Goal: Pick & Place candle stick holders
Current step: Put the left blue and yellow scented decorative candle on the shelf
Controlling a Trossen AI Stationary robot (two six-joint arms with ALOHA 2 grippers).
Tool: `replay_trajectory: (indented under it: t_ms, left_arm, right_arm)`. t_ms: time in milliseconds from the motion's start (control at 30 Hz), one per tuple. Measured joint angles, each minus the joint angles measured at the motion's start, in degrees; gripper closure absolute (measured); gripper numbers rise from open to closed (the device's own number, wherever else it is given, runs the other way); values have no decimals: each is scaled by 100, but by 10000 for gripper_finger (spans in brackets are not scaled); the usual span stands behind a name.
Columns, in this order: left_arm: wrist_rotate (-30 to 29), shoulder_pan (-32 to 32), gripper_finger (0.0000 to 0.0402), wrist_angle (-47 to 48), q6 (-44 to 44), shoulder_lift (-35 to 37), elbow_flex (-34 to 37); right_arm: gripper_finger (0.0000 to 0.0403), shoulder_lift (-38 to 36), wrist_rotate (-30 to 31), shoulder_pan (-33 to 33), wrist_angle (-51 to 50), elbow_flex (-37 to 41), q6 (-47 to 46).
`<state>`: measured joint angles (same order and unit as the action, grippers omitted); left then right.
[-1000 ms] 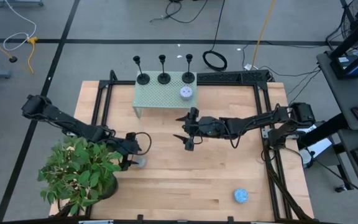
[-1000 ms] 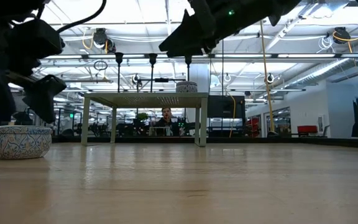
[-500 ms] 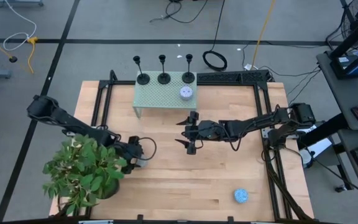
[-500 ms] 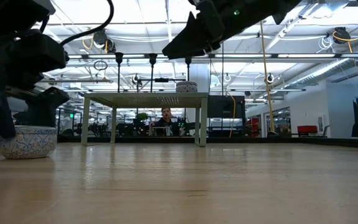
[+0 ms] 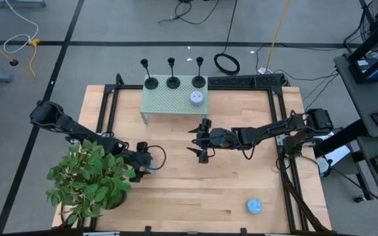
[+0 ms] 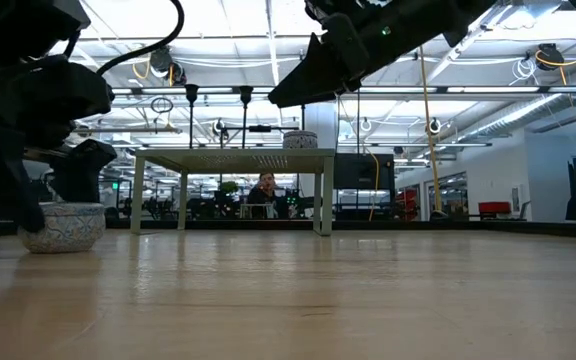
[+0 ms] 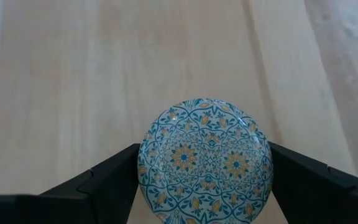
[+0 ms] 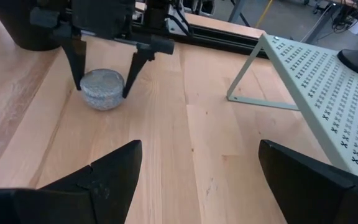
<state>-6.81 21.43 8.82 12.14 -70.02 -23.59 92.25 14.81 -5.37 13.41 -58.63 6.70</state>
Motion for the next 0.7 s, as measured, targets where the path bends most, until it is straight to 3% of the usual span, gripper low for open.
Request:
replay_trajectory:
  t_ms: [367, 700]
  left_arm:
    - [-133, -492, 78, -178, -56, 0, 4]
    - [-131, -843, 78, -933, -833, 230, -22]
  right_arm:
    - [85, 0, -4, 0, 2, 0, 0]
    - [85, 0, -4, 0, 0, 0, 0]
